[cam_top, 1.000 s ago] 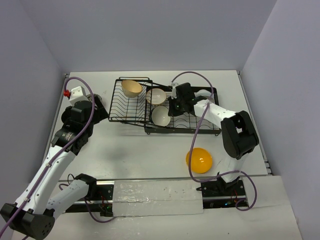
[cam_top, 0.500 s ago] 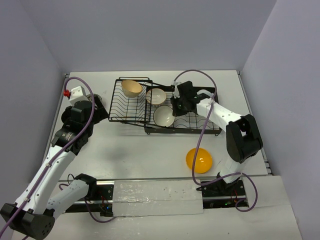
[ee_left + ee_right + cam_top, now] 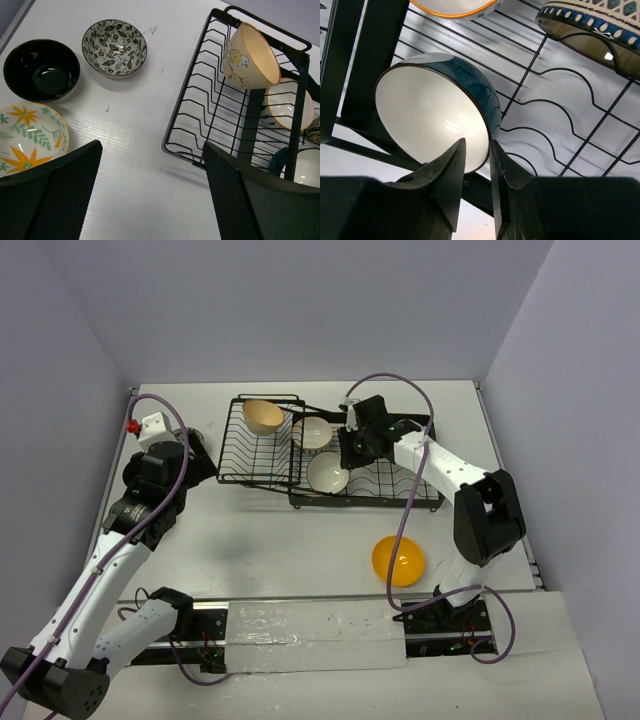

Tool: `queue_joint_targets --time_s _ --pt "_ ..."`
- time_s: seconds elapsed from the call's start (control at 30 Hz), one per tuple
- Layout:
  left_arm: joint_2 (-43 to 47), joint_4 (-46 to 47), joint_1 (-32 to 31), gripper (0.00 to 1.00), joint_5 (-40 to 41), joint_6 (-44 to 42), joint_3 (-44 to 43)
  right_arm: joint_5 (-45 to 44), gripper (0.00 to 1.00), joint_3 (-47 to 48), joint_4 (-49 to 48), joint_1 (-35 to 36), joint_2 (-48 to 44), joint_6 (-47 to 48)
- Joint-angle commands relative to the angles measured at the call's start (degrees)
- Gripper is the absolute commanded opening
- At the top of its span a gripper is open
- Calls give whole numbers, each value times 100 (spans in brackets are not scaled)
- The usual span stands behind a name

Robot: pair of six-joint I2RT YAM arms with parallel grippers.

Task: Load the bowls into the dish rack
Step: Place the bowl in the dish rack.

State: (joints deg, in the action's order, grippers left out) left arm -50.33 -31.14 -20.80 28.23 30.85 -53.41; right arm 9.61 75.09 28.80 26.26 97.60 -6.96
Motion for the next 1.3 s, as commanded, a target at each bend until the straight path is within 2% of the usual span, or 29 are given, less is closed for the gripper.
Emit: queue_joint_targets --time_s 0.0,0.33,0.57,0.87,1.1,1.23,1.27 --pt "128 125 32 87 -54 -70 -188 156 36 199 -41 37 -136 11" --pt "137 134 32 87 -89 -70 -188 209 39 50 -137 37 -119 -16" --pt "128 134 23 87 -107 -70 -188 94 19 -249 -304 37 -40 -42" --pt "120 134 23 87 -107 -79 -179 68 18 -126 -331 37 268 2" --pt "111 125 23 87 -98 -79 -188 173 0 -47 -357 37 444 -7" --pt "111 125 23 87 -98 -79 -188 226 1 41 -340 28 505 -16" --pt "119 125 23 87 -90 -79 -188 217 5 67 -331 37 505 -24"
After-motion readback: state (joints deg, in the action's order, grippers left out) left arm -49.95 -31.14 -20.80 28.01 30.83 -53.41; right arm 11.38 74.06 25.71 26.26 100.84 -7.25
